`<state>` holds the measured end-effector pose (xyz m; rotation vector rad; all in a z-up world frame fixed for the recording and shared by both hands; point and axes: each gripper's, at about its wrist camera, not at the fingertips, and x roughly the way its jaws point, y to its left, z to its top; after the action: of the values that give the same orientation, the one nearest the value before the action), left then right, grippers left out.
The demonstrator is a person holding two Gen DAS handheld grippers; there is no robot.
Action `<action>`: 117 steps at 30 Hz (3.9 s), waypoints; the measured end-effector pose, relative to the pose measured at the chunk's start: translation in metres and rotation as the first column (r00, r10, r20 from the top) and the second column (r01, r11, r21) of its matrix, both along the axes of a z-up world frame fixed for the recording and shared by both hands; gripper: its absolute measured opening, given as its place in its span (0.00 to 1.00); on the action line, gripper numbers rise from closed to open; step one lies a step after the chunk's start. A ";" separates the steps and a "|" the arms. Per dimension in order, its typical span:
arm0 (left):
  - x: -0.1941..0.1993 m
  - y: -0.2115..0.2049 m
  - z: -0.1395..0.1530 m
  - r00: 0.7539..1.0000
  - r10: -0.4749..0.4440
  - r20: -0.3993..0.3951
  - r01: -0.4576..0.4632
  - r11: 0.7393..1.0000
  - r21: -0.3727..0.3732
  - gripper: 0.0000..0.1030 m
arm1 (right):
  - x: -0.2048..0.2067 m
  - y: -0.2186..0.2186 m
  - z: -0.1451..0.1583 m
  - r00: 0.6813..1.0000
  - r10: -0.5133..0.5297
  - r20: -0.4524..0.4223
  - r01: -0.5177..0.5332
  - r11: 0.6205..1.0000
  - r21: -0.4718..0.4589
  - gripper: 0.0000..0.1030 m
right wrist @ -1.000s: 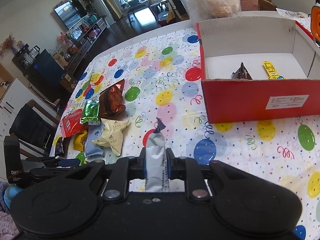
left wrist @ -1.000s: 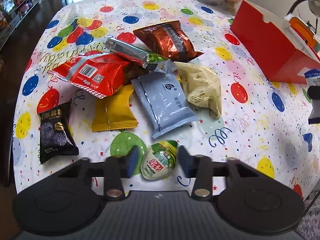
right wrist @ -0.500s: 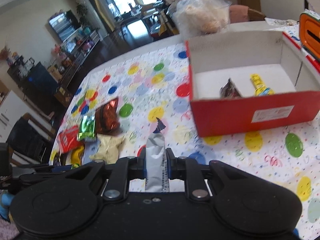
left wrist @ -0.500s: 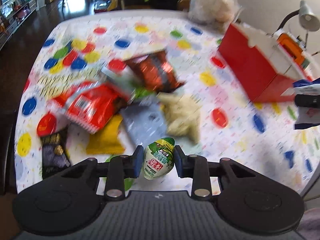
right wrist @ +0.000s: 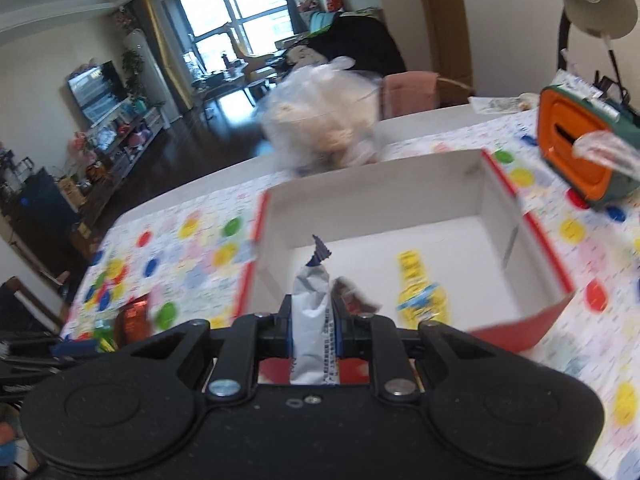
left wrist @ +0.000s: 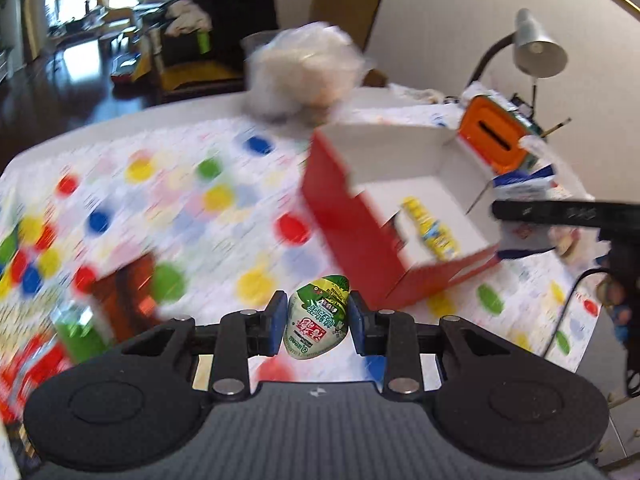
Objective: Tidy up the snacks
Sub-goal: 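Lower both held snacks into the red box and open both tools, then withdraw both tools from the box toward the remaining snacks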
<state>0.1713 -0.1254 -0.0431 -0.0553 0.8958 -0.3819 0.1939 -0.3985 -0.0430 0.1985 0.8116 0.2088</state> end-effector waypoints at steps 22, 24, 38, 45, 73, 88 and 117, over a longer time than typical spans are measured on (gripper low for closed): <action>0.109 -0.154 -0.049 0.981 -0.067 -0.185 0.097 0.982 0.161 0.31 | 0.091 -0.070 -0.058 0.986 0.074 -0.149 -0.078 0.997 -0.025 0.14; 0.111 -0.158 -0.054 0.977 -0.065 -0.202 0.101 0.980 0.171 0.32 | 0.090 -0.070 -0.058 0.985 0.090 -0.145 -0.092 0.996 -0.011 0.19; 0.095 -0.147 -0.044 0.988 -0.046 -0.147 0.066 0.990 0.128 0.56 | 0.062 -0.062 -0.043 0.989 0.111 -0.103 -0.115 0.993 -0.035 0.34; 0.075 -0.124 -0.021 0.997 -0.027 -0.076 0.033 0.996 0.078 0.56 | 0.042 -0.055 -0.023 0.995 0.085 -0.050 -0.086 0.996 -0.016 0.44; -0.034 0.035 0.025 0.988 0.112 0.104 -0.114 0.993 0.014 0.75 | -0.045 0.093 0.016 0.986 0.150 0.066 -0.148 0.989 -0.028 0.93; -0.079 0.164 -0.001 0.954 0.296 0.034 -0.297 0.954 0.032 0.79 | -0.064 0.189 -0.011 0.975 0.220 -0.014 -0.221 0.973 -0.067 0.98; -0.071 0.269 -0.103 0.859 0.479 -0.183 -0.457 0.877 0.147 0.79 | -0.008 0.291 -0.103 0.915 0.271 -0.298 -0.316 0.942 -0.114 0.69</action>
<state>0.1002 0.1431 -0.1465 -0.2239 1.0778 0.1309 0.1861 -0.1075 -0.1457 -0.0506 1.1355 0.4046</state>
